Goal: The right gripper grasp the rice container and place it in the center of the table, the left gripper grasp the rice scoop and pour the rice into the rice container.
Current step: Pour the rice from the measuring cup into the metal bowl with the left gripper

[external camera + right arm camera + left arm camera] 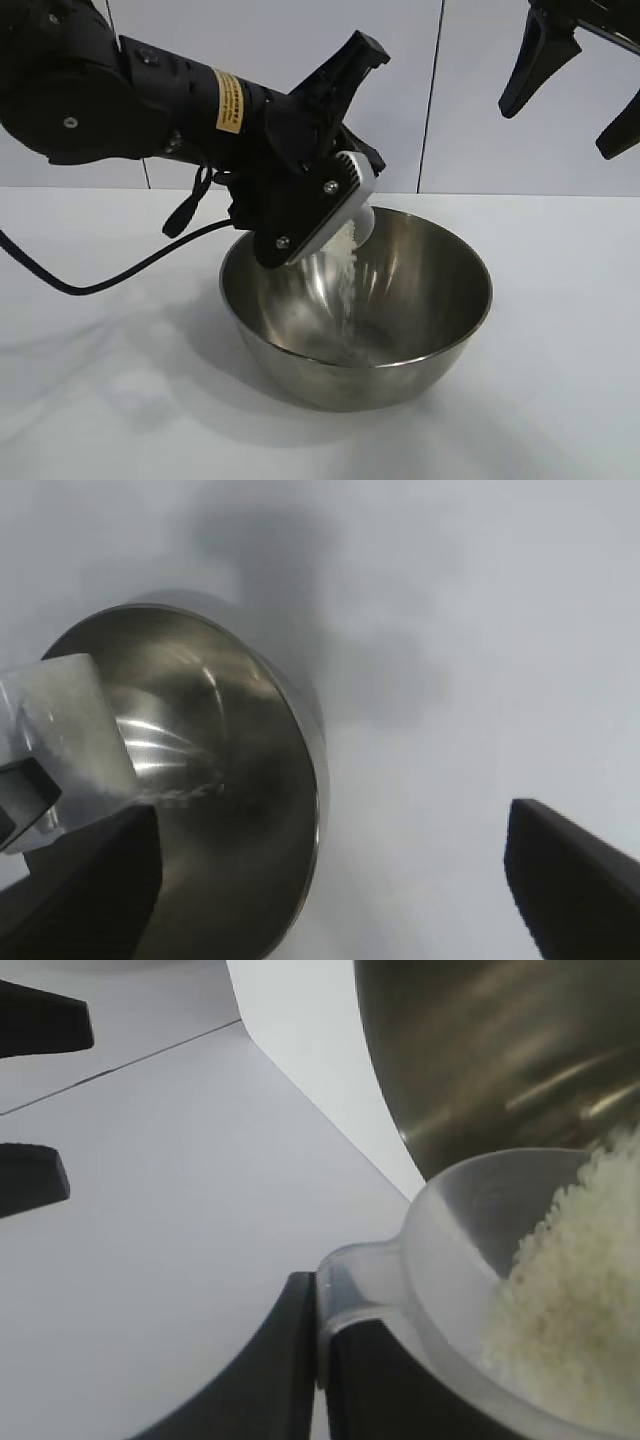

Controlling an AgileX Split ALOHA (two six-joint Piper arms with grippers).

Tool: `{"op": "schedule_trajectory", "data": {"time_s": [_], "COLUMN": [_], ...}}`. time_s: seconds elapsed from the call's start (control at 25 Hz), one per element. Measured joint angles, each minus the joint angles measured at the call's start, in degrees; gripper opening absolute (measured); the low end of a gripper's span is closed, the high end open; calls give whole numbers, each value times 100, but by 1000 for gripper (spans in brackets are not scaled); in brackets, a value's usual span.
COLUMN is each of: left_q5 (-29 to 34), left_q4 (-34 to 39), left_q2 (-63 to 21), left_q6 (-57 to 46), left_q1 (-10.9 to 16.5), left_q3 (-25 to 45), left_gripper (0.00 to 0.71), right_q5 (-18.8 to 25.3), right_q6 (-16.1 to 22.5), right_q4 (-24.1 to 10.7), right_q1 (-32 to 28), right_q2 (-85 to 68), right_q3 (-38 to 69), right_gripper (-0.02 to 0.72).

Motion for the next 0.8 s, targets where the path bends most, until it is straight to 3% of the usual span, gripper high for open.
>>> {"op": "schedule_trajectory", "data": {"time_s": [0.32, 0.8], "left_q5": [-29, -257], "left_q4": [92, 819], "left_q2": [0, 0], "left_q6": [357, 385], "left_q1": [24, 24], "left_q3": [0, 0], "left_gripper": [6, 6], "right_q5": [0, 0], "right_q6": [0, -19], "right_q4": [0, 0], "right_q1": [0, 0], "right_q2": [0, 0], "right_q3": [0, 0], "right_gripper": [639, 639]}}
